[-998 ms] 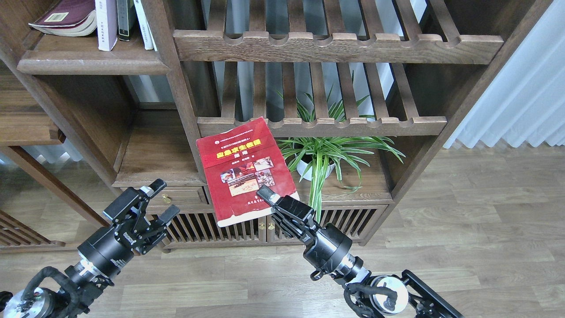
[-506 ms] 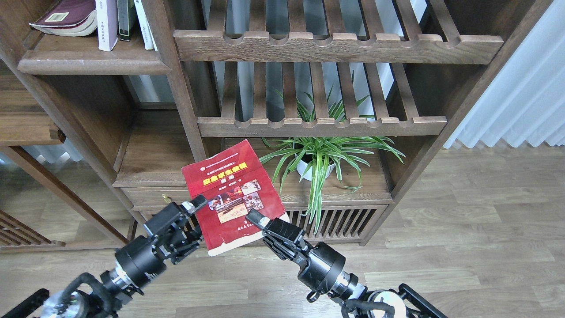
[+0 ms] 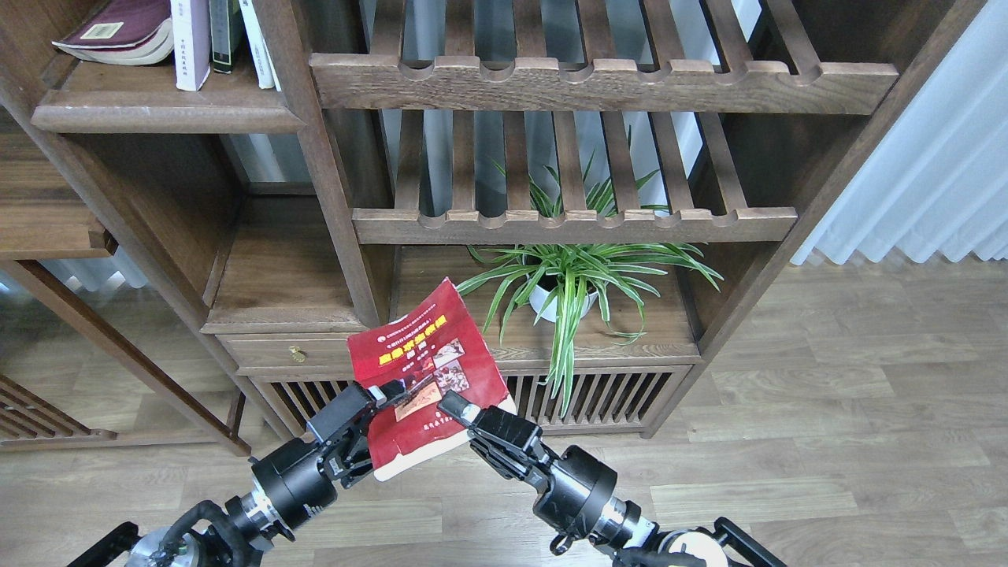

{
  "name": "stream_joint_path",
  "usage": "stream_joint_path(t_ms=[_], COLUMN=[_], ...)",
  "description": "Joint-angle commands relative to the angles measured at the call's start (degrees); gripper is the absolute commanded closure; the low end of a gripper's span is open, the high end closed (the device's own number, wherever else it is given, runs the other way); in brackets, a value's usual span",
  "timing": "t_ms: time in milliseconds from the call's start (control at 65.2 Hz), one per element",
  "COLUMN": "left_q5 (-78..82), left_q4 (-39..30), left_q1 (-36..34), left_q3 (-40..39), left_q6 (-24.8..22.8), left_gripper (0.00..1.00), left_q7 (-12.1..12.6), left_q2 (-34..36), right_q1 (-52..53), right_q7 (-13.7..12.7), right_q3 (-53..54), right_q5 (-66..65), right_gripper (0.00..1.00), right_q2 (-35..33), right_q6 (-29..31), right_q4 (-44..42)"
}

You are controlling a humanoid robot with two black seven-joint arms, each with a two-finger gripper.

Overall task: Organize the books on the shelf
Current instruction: 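Bring the left gripper to the red book and grasp its edge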

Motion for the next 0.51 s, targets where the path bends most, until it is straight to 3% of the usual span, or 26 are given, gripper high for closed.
stream_joint_path(t_ms=[0, 123, 138, 230, 491], left_q5=[-1.4, -2.9, -3.6, -3.6, -3.7], left_q4=[0.0, -0.3, -0.2, -0.3, -1.2], left_q1=[0.4, 0.6, 0.7, 0.8, 2.7], left_q3=[0.1, 0.1, 0.1, 0.1, -1.9], left_q6=[0.0, 0.0, 0.0, 0.0, 0.0], left_gripper=[0.56, 0.68, 0.79, 0.91, 0.94], left_q7=[-0.9, -1.0, -1.1, -1.5, -2.5], left_q2=[-0.5, -0.4, 0.1, 0.4, 4.2], right_q1=[-0.2, -0.2, -0.2, -0.3, -0.3], right_q7=[-0.2, -0.2, -0.2, -0.2, 0.0], right_q3=[-0.2, 0.3, 0.5, 0.5, 1.8], right_q5=[-0.2, -0.2, -0.2, -0.2, -0.2], right_gripper=[0.98, 0.98, 0.98, 0.98, 0.96], right_q2=[0.0, 0.0, 0.0, 0.0, 0.0], right_q6=[0.0, 0.0, 0.0, 0.0, 0.0], right_q4=[0.0, 0.0, 0.0, -0.1, -1.4])
